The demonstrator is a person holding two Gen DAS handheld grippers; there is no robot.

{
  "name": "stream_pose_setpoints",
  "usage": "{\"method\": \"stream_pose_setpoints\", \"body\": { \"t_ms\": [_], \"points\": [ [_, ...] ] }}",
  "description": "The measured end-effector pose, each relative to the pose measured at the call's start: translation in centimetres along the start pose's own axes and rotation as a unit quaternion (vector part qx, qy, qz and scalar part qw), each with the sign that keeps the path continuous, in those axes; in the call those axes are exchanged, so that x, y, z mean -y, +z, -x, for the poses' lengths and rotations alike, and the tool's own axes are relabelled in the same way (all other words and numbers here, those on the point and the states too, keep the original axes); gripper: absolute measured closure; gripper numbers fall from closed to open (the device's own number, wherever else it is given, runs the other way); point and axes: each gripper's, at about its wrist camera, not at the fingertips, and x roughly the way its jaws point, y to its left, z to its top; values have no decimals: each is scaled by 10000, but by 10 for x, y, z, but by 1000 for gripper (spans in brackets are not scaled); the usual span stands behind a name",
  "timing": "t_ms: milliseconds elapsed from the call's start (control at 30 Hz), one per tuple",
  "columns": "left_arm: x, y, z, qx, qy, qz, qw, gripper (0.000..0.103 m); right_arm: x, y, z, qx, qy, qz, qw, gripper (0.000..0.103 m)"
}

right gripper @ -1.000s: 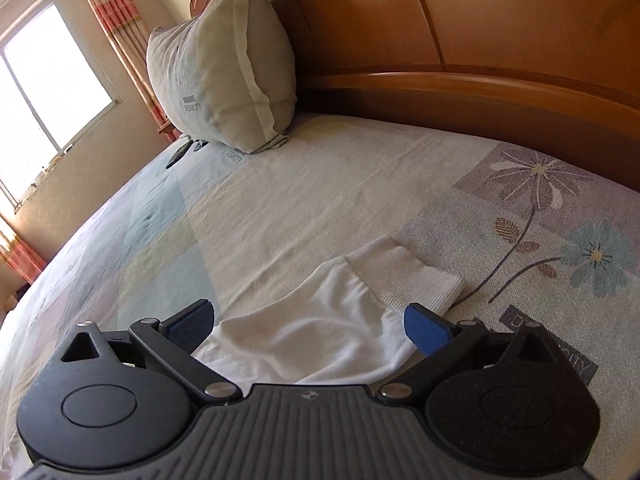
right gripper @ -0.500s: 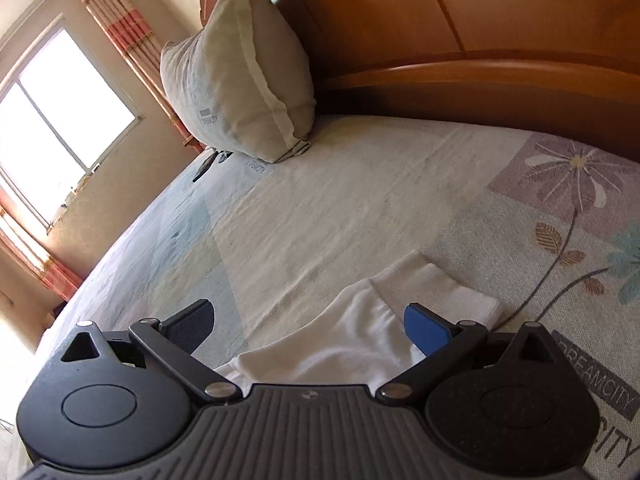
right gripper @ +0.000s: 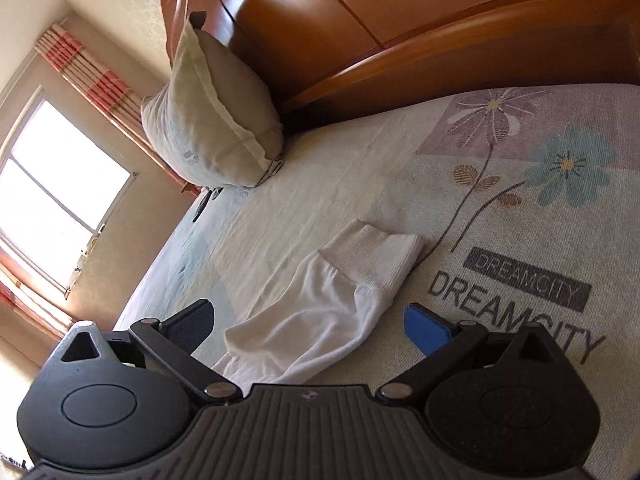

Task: Fold clothes

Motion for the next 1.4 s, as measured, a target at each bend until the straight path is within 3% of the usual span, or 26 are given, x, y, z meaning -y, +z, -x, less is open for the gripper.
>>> {"method": "stream_pose_setpoints", "body": {
  "t_ms": [133,233,300,400,800,900,1067,1267,1400],
  "points": [
    [-1,0,0,0,-20,16,10000,3,-52,-9,-24,-500,468,425,9967,0],
    [-1,-1,0,9,-36,-13,10000,3,-98,-29,-56,-1083,645,1000,9870,0],
    [-2,-1,0,21,-44,-41,10000,2,-121,-48,-74,-1396,572,1454,9778,0],
    [-3,-2,1,21,-71,-11,10000,2,-126,-74,-86,-1822,210,1591,9701,0],
    [-4,-3,2,15,-76,0,10000,2,-170,-83,-79,-1828,595,1812,9645,0],
    [-4,-3,2,13,-87,-4,10000,2,-182,-103,-107,-2170,792,1746,9572,0],
    [-6,-4,2,27,-123,-11,9999,1,-170,-136,-103,-2127,873,2008,9523,0],
    [-2,-3,4,16,-54,16,10000,1,-153,-118,-56,-1881,716,1839,9621,0],
    [7,-2,9,93,-373,12,9993,1,-128,-100,-26,-1608,321,1819,9696,0]
  ]
}}
